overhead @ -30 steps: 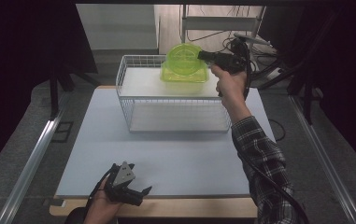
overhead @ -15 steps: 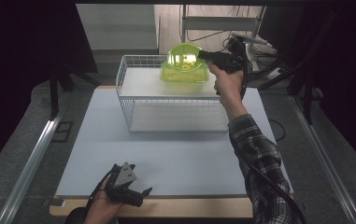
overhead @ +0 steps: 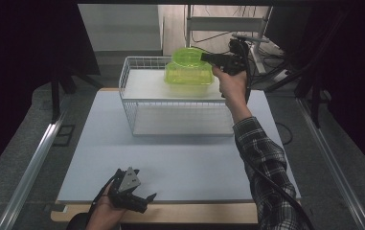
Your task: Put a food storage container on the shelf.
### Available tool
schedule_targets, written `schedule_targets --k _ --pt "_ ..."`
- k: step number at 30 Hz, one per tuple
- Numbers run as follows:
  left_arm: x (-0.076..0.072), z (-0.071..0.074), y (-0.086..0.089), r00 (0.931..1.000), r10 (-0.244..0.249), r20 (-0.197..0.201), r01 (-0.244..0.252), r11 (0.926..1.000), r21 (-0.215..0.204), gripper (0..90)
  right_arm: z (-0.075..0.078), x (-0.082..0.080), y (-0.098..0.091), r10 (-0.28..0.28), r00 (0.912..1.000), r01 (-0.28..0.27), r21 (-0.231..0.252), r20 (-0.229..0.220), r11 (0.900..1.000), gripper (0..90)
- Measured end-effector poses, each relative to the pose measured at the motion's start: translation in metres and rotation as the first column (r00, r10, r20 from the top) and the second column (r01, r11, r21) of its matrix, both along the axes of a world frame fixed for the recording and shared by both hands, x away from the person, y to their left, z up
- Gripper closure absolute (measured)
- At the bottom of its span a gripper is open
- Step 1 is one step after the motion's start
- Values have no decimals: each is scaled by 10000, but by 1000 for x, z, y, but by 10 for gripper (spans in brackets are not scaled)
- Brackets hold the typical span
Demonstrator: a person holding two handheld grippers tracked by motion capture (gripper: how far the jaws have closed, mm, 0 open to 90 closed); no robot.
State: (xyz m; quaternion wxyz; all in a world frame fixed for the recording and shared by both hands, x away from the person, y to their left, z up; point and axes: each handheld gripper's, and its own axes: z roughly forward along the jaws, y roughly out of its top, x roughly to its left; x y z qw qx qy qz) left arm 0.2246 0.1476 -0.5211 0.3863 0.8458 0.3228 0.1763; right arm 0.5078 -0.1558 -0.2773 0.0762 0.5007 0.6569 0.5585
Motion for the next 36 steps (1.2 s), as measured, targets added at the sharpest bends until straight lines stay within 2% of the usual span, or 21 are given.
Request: schedule_targets --k 4,8,12,16,19,23,29,36 --pt "0 0 0 10000 3 -6 -3 10000 -16 25 0 0 1 -66 9999 69 -281 105 9996 521" --pt "0 0 1 10000 26 2 -26 10000 -42 25 -1 1 -1 483 9988 -483 -229 -23 9986 367" --pt "0 0 1 10000 46 -10 -46 10000 -47 25 1 -6 -3 935 9947 -916 -431 437 9949 258" --pt "0 0 0 10000 59 -14 -59 10000 -25 25 0 -14 -3 1364 9887 -1321 -673 625 9889 196" --pt "0 0 0 10000 59 17 -59 10000 0 25 -2 -19 -3 1564 9845 -1480 -1023 795 9837 172" --pt "0 0 1 10000 84 16 -84 9999 -58 25 -6 -27 -3 1864 9781 -1758 -1117 926 9781 153" --pt "1 1 1 9999 114 3 -114 9998 -170 25 -11 -39 -4 2187 9692 -2008 -1506 1135 9680 140" --pt "1 1 1 9999 129 5 -128 9997 -212 25 -18 -50 -7 2481 9618 -2269 -1703 1160 9589 132"
